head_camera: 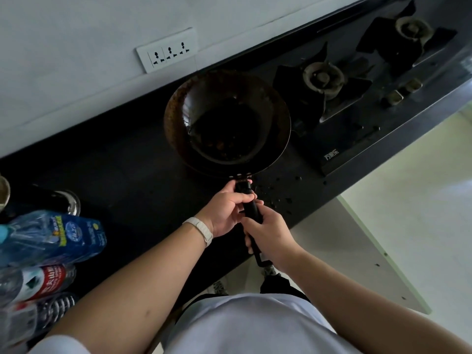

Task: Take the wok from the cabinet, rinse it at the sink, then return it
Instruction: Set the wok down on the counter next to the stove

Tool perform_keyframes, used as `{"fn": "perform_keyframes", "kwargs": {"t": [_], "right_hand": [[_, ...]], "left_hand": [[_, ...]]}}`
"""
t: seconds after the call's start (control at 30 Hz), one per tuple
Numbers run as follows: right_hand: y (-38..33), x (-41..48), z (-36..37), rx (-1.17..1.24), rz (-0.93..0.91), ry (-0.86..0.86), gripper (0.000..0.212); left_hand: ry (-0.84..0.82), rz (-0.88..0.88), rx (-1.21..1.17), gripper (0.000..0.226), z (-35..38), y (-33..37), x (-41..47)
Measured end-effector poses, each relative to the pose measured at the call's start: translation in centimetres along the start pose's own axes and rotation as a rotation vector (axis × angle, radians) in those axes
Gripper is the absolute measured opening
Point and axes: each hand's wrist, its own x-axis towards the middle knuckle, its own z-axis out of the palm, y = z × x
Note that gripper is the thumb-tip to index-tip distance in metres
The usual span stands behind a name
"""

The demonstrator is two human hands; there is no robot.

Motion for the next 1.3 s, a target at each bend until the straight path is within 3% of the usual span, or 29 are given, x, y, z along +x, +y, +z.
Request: {"fn": "perform_keyframes", "kwargs": {"t": [0.2,0.47,0.63,0.97,1.3], "right_hand": [[-0.4,0.2,0.7,-0.054,0.0,-0.057,0.022],[0.4,1.1,-1.9,-0.509,-0.221,-0.135,0.018],[0.2,2.1,-3.9,-0.809,-0.565,-0.128,0.06],[-3.9,4.8,-2.1,-1.327,-0.765,-0.397,0.092],[-5.0,6.2,2.1,-1.416,-0.89,-0.416,0.073]], "left_hand": [[0.009,-0.021,0.044,0.04,-0.7,0.6,-0.4],[0.095,0.033,0.081,0.038,-1.2,0.6,-2.1],[0.187,0.065,0.045,0.041,-1.0,-0.5,-4.4],[0.346,0.101,-0.013,0.027,-1.4,-4.3,-10.0],[0.651,0.28,-0.066,0.028,-5.6,-3.6,-13.4]]}}
